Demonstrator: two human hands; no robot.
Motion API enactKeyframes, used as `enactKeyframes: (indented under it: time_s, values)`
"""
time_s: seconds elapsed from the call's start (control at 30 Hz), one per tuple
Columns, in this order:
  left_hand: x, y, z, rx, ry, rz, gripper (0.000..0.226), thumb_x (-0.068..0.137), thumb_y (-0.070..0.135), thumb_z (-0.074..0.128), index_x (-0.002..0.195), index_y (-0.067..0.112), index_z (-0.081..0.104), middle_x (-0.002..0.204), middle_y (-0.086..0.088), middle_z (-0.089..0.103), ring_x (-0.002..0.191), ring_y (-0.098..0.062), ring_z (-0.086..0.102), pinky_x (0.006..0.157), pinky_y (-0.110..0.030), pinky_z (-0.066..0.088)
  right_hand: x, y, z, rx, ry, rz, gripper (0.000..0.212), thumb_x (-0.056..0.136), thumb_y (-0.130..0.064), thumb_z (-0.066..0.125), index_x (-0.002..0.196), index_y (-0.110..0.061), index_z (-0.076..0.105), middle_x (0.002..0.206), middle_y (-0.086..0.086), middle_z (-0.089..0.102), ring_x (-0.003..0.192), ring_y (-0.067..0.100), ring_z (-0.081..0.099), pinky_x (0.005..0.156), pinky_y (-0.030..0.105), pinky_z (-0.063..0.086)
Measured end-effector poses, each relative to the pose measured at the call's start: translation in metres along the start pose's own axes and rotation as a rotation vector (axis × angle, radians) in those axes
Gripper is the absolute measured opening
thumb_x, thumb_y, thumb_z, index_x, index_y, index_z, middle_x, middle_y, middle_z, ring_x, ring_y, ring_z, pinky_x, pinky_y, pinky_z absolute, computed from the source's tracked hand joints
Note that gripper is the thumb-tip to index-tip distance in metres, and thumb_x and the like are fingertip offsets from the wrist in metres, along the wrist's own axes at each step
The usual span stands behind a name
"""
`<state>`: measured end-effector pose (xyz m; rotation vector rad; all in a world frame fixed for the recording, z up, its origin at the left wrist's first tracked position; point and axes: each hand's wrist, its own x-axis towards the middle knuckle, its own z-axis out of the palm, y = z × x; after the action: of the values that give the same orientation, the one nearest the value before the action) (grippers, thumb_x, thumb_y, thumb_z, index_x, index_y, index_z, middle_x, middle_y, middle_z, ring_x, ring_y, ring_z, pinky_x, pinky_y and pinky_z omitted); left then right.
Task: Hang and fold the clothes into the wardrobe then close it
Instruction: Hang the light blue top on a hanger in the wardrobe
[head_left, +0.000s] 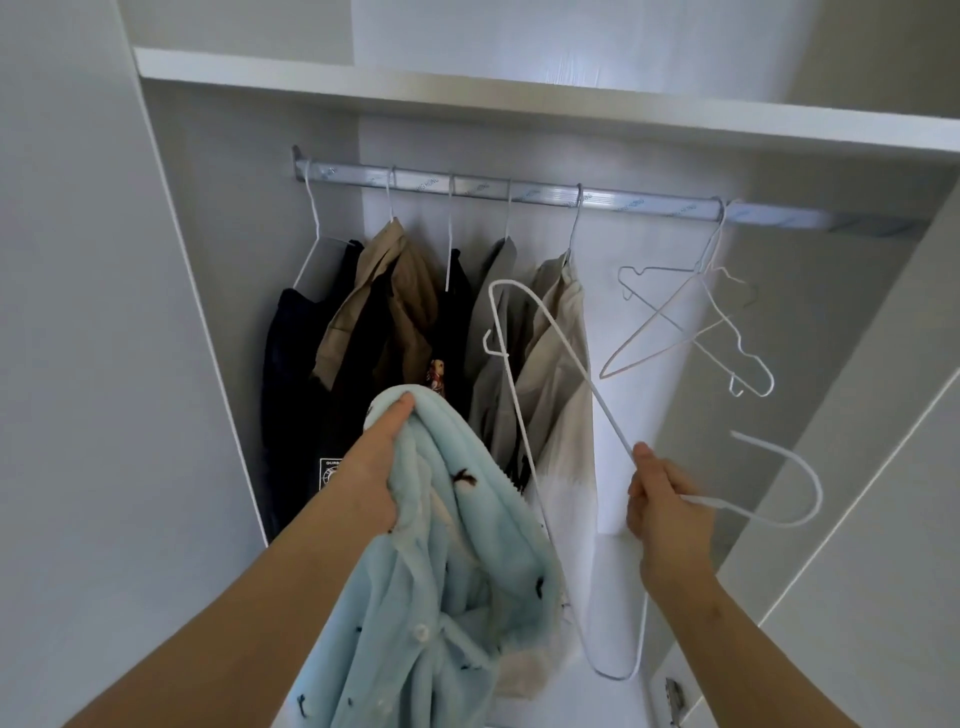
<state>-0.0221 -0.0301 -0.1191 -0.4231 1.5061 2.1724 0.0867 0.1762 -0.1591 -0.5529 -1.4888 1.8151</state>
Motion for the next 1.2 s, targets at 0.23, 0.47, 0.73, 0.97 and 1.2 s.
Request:
enactKeyframes:
  time_s: [0.23, 0.47, 0.73, 0.97, 1.2]
  values:
    - [0.011, 0.014, -0.013, 0.151, 0.132, 0.148, 0.063, 0.08, 0.054, 0.063, 0.123, 0.01, 0.053, 0.116, -0.011, 0.059, 0.101, -0.028, 0.057, 0.091, -0.041, 0.045, 0.005, -0.009, -0.002, 0.076, -0.242, 0.055, 0.053, 0.089, -0.017, 0.056, 0.039, -0.02, 0.037, 0.036, -0.006, 0.028, 0.032, 0.008, 0.021, 0.035, 0.013, 0.02]
    - [0.022, 0.008, -0.04, 0.146, 0.155, 0.116, 0.065, 0.077, 0.054, 0.066, 0.125, 0.01, 0.056, 0.112, -0.014, 0.061, 0.099, -0.032, 0.058, 0.094, -0.046, 0.046, 0.012, -0.004, -0.009, -0.289, -0.506, 0.162, 0.059, 0.089, -0.023, 0.058, 0.034, -0.019, 0.038, 0.036, -0.005, 0.028, 0.032, 0.009, 0.02, 0.036, 0.012, 0.02]
    - [0.025, 0.006, -0.041, 0.507, 0.339, 0.471, 0.055, 0.081, 0.059, 0.055, 0.123, 0.023, 0.054, 0.081, 0.011, 0.052, 0.073, -0.009, 0.051, 0.065, -0.028, 0.04, 0.019, -0.009, -0.007, -0.466, -0.54, 0.182, 0.062, 0.093, -0.028, 0.054, 0.034, -0.019, 0.037, 0.037, -0.003, 0.028, 0.032, 0.01, 0.021, 0.036, 0.015, 0.02]
    - [0.024, -0.009, -0.045, 0.695, 0.371, 0.517, 0.028, 0.086, 0.051, 0.052, 0.105, 0.031, 0.056, 0.078, 0.011, 0.054, 0.07, -0.007, 0.05, 0.053, -0.022, 0.034, 0.016, -0.016, -0.019, -0.527, -0.562, 0.263, 0.063, 0.094, -0.027, 0.053, 0.034, -0.02, 0.036, 0.04, -0.001, 0.026, 0.032, 0.01, 0.019, 0.037, 0.014, 0.017]
    - [0.01, -0.002, -0.036, 0.925, 0.464, 0.521, 0.027, 0.092, 0.051, 0.037, 0.08, 0.029, 0.048, 0.076, 0.002, 0.054, 0.066, -0.014, 0.05, 0.057, -0.028, 0.035, 0.01, -0.026, -0.027, -0.659, -0.666, 0.274, 0.06, 0.093, -0.029, 0.054, 0.037, -0.019, 0.034, 0.035, -0.003, 0.027, 0.032, 0.01, 0.019, 0.036, 0.016, 0.021]
